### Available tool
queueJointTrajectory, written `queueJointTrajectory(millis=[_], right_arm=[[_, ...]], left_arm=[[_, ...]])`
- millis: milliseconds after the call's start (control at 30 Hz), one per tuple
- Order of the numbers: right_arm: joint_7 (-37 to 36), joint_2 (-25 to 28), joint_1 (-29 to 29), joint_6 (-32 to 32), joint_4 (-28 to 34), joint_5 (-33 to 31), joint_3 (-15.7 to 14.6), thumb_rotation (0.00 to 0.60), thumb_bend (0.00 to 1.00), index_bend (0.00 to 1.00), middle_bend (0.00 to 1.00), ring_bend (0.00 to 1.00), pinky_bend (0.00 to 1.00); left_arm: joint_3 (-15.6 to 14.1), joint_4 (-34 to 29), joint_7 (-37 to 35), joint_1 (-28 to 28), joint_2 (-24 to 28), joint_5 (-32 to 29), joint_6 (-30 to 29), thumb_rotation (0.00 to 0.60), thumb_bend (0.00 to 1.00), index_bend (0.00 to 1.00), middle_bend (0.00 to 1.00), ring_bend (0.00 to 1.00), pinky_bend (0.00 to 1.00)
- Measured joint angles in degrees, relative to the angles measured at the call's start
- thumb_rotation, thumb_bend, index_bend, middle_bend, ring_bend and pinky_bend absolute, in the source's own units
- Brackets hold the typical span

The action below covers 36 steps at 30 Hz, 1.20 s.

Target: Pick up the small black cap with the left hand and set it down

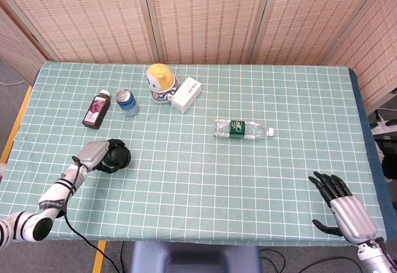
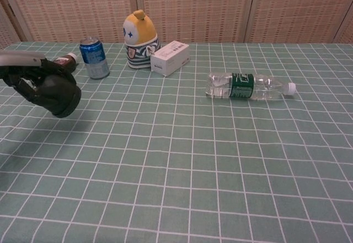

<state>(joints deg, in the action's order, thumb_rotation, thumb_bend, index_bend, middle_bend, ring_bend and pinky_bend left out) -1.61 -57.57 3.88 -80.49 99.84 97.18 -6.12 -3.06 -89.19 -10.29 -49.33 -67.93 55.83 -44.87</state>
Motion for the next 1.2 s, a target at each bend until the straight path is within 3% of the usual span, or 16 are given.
queueJointTrajectory(millis=[333,433,533,667,800,1000,1200], right_arm=[[0.31,-0.22,0.00,0.28,0.20,-0.08,-0.15,0.600,0.12,0.00,0.00,0.00,0.00],[0.44,-0.26,-0.01,0.34,0.22,0.01,-0.23,0.600,0.12,0.00,0.00,0.00,0.00],[0.39,-0.18,-0.05,0.27,0.31,0.04,-0.27,0.600,0.12,0.00,0.00,0.00,0.00],[0.14,-0.06,-0.10,0.08,0.29,0.09,-0.25,0.600,0.12,0.00,0.00,0.00,0.00],[-0.10,0.03,-0.05,0.07,0.27,0.21,-0.28,0.600,0.12,0.00,0.00,0.00,0.00],[-0.39,0.22,-0.15,-0.34,0.28,0.42,-0.27,0.600,0.12,0.00,0.00,0.00,0.00],[-0.11,0.25,-0.10,-0.14,0.29,0.33,-0.27,0.600,0.12,0.00,0.00,0.00,0.00]], left_arm=[[8.95,-1.20,-50.22,8.09,2.21,15.92,-5.49,0.600,0.34,0.61,0.63,0.57,0.50],[10.57,-0.86,-60.54,10.31,2.91,22.12,-7.23,0.600,0.34,0.62,0.64,0.57,0.49],[11.17,-0.30,-65.32,11.52,3.13,26.99,-8.47,0.600,0.34,0.64,0.66,0.57,0.51],[10.74,0.68,-63.24,11.84,3.31,28.81,-8.62,0.600,0.34,0.64,0.67,0.58,0.52],[9.02,1.97,-55.10,11.22,3.81,30.92,-6.42,0.600,0.34,0.65,0.68,0.60,0.55],[5.31,3.31,-37.30,8.38,5.40,32.65,2.74,0.600,0.34,0.63,0.66,0.63,0.57],[3.23,4.15,-14.31,5.78,6.41,29.23,10.82,0.600,0.34,0.66,0.69,0.65,0.60]])
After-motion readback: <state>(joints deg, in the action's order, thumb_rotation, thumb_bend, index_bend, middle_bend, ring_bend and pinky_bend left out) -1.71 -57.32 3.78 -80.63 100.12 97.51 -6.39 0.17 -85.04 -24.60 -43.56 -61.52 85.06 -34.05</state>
